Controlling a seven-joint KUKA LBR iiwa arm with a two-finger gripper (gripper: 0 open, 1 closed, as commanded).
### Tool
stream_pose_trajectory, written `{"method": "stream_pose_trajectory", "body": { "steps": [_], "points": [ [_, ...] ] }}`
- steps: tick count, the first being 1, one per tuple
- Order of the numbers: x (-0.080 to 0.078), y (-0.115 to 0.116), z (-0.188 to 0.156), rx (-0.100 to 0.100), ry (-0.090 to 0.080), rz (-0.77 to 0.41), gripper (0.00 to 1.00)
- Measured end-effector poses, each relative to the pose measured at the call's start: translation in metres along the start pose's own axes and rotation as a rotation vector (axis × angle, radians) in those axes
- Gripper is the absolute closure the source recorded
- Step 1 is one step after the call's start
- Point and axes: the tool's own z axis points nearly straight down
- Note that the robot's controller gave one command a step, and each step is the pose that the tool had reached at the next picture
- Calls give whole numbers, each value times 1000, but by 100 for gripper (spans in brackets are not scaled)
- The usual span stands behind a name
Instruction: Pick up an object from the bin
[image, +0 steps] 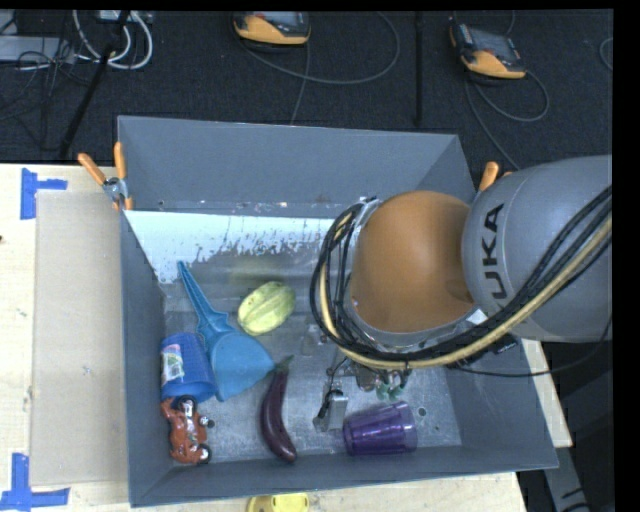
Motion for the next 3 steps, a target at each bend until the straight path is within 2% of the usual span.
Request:
{"method": "stream_pose_trajectory", "body": {
  "steps": [1, 2, 3],
  "points": [
    [-2, -1, -4, -1, -8, 4, 0],
    [2, -61, 39, -1, -12, -15, 0],
    [2, -84, 56, 3, -5, 2, 0]
  ]
}}
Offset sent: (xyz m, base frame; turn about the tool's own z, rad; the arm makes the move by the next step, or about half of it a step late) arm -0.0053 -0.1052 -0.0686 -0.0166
